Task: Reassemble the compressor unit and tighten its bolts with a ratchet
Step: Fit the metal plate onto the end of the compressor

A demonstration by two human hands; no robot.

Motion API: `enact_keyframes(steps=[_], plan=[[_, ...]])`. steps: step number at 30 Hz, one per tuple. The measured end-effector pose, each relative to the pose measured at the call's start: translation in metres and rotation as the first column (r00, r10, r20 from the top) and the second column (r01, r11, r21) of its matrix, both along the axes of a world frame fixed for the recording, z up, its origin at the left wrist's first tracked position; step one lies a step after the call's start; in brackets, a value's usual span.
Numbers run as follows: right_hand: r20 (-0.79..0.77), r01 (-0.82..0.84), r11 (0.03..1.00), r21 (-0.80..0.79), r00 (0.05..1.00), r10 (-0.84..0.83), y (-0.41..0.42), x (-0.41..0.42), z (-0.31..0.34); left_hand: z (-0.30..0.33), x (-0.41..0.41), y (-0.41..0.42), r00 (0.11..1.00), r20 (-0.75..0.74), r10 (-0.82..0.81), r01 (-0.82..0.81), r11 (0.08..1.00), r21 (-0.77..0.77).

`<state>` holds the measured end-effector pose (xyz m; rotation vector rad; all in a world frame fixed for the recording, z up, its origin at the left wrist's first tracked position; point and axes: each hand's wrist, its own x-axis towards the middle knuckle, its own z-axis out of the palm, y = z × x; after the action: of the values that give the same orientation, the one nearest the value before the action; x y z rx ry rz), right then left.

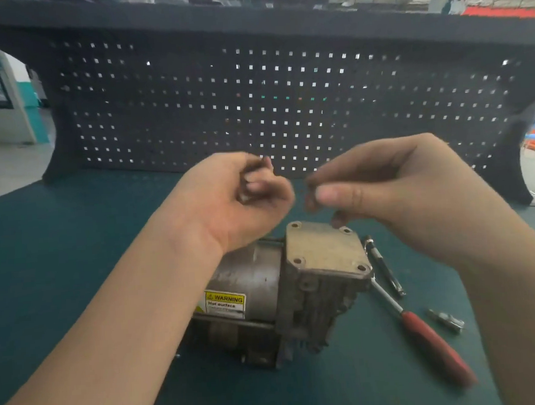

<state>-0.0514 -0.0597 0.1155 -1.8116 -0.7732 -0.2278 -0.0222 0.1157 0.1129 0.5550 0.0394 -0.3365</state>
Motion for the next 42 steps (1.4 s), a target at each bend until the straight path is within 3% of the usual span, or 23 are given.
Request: enact_keyframes(steps=[1,2,4,5,6,7,8,12,16,24,31,42], plan=[[-0.011,-0.013,0.995,-0.099,1.000,0.012,-0.001,0.001,-0.003,-0.003,0.005,0.005,0.995,0.101,0.007,-0.027,0.979,0.200],[-0.032,-0.024,0.984,-0.174,0.999,0.019,-0.001,0.003,-0.006,-0.004,0.011,0.011,0.968,0.249,-0.009,-0.108,0.885,0.452],[-0.079,-0.071,0.970,-0.234,0.995,0.054,-0.001,0.008,-0.010,-0.005,0.015,0.023,0.838,0.500,-0.221,-0.368,0.448,0.815],[-0.086,-0.094,0.963,-0.251,0.993,0.075,-0.001,0.011,-0.011,-0.006,0.016,0.028,0.772,0.510,-0.381,-0.462,0.216,0.860],[-0.082,-0.110,0.957,-0.270,0.992,0.091,-0.001,0.014,-0.011,-0.008,0.018,0.033,0.720,0.459,-0.521,-0.512,0.048,0.858],[-0.073,-0.121,0.952,-0.282,0.992,0.104,-0.001,0.016,-0.012,-0.010,0.019,0.037,0.682,0.385,-0.622,-0.522,-0.044,0.852],[-0.068,-0.131,0.949,-0.286,0.991,0.116,-0.001,0.018,-0.012,-0.011,0.020,0.039,0.651,0.322,-0.687,-0.506,-0.076,0.859],[-0.059,-0.141,0.938,-0.316,0.990,0.129,-0.003,0.022,-0.017,-0.011,0.021,0.045,0.594,0.213,-0.775,-0.376,-0.033,0.926],[-0.040,-0.127,0.934,-0.335,0.992,0.120,-0.001,0.022,-0.018,-0.011,0.018,0.039,0.520,0.179,-0.835,-0.452,-0.092,0.887],[0.098,-0.033,0.921,-0.387,0.992,0.076,0.003,0.015,-0.019,-0.011,0.017,0.038,0.536,0.227,-0.813,-0.442,-0.042,0.896],[0.088,-0.019,0.881,-0.473,0.994,0.069,0.003,0.012,-0.016,-0.012,0.022,0.043,0.523,0.263,-0.811,-0.406,0.034,0.913],[0.151,0.048,0.843,-0.536,0.988,0.040,0.005,0.007,-0.015,-0.011,0.023,0.044,0.516,0.237,-0.823,-0.378,0.030,0.925]])
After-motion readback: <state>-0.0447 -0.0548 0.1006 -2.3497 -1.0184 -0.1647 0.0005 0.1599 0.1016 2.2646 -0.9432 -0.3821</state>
